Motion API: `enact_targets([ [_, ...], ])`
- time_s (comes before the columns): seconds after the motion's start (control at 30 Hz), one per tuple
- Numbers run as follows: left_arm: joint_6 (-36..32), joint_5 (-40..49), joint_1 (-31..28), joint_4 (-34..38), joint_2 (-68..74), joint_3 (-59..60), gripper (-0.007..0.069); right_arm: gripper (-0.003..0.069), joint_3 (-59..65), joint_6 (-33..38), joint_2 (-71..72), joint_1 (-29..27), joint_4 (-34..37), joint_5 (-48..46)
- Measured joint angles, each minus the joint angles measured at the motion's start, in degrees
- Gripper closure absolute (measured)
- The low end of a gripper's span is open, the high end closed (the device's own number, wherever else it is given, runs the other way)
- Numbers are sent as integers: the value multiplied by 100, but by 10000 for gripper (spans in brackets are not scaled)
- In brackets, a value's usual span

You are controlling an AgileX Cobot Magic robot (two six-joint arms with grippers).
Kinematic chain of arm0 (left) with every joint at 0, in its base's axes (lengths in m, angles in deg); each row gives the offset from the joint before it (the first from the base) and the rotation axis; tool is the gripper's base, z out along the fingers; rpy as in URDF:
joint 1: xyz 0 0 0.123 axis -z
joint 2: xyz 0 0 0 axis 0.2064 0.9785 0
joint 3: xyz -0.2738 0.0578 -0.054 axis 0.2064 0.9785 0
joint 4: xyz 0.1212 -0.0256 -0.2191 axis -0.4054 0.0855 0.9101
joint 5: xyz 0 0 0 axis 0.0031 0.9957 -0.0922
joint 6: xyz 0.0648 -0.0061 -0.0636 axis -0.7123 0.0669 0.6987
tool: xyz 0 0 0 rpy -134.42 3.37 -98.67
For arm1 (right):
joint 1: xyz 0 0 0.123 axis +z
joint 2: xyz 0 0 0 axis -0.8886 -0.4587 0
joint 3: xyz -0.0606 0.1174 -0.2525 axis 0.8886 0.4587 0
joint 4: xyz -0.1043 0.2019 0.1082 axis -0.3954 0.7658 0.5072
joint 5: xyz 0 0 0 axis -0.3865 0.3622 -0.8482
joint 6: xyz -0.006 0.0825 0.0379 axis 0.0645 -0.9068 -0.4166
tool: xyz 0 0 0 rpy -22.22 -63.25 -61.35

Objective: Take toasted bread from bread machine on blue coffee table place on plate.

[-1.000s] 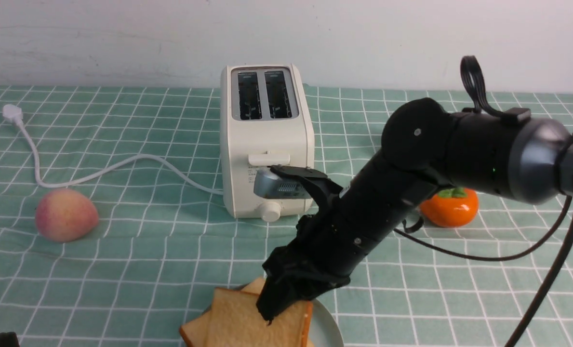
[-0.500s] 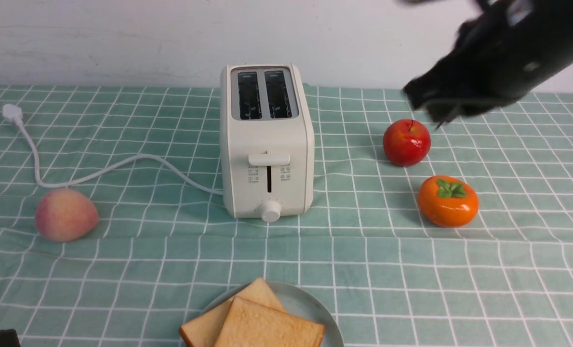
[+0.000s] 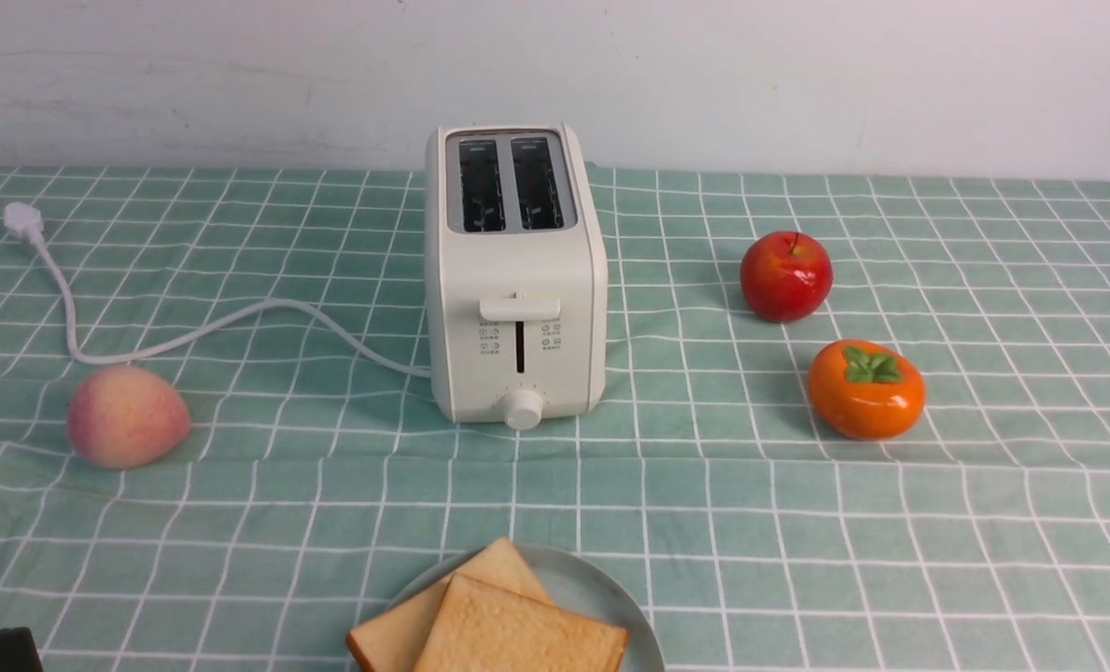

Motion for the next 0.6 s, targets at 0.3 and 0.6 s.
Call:
enact_targets([
  [0.3,0,-15,0,44,0,0,638,662,2781,-1866,2314,0,-1509,2141],
  [0.6,4,57,0,85,0,0,638,655,3026,-3155,2463,0,-2101,2261],
])
